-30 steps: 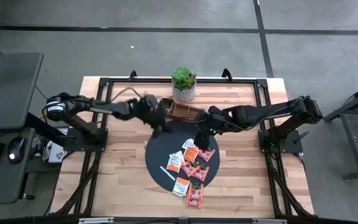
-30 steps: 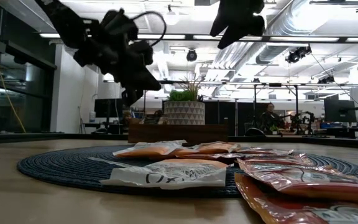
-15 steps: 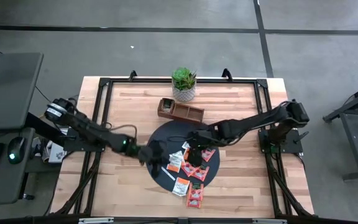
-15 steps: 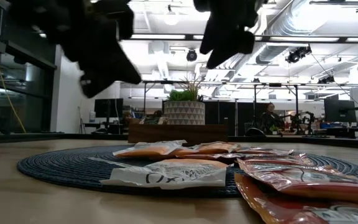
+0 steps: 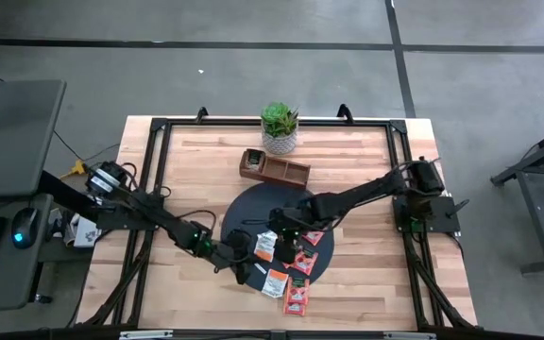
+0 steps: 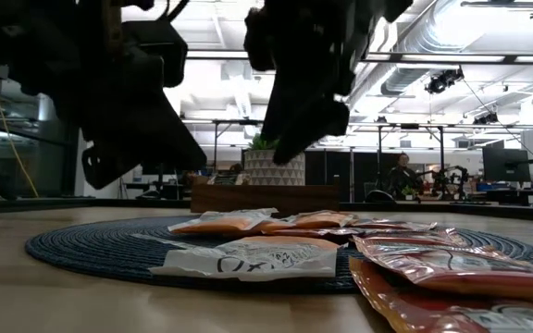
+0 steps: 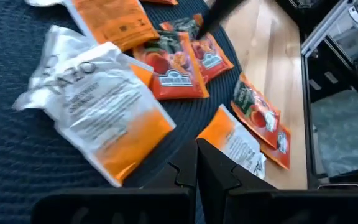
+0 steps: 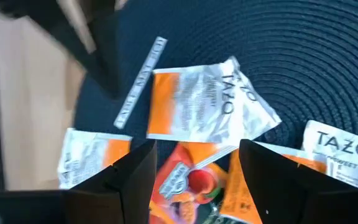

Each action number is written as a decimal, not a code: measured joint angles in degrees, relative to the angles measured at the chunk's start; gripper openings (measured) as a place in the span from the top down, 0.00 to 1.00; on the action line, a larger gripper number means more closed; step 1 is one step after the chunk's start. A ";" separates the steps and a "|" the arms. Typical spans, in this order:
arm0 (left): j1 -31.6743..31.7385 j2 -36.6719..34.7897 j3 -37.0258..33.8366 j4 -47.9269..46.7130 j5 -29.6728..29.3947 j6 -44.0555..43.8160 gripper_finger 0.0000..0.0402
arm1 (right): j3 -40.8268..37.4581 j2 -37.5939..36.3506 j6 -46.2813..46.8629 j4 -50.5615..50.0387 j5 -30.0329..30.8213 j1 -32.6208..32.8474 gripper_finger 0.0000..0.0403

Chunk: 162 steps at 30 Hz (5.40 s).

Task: Pick & Place Tea
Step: Put the white tea bag into the middle section of the wooden organizer

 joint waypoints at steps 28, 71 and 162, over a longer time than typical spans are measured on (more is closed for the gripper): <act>0.37 10.26 3.24 -3.08 -4.66 -5.79 1.00 | -0.02 3.33 -7.06 1.34 -8.94 -5.60 0.44; 0.35 10.46 3.03 -3.54 -5.37 -5.35 1.00 | 0.03 6.10 -8.28 6.79 -12.56 -5.16 0.99; 26.74 -20.21 -20.10 5.44 19.39 13.68 1.00 | 0.07 -2.57 -37.53 -0.72 15.25 -28.13 1.00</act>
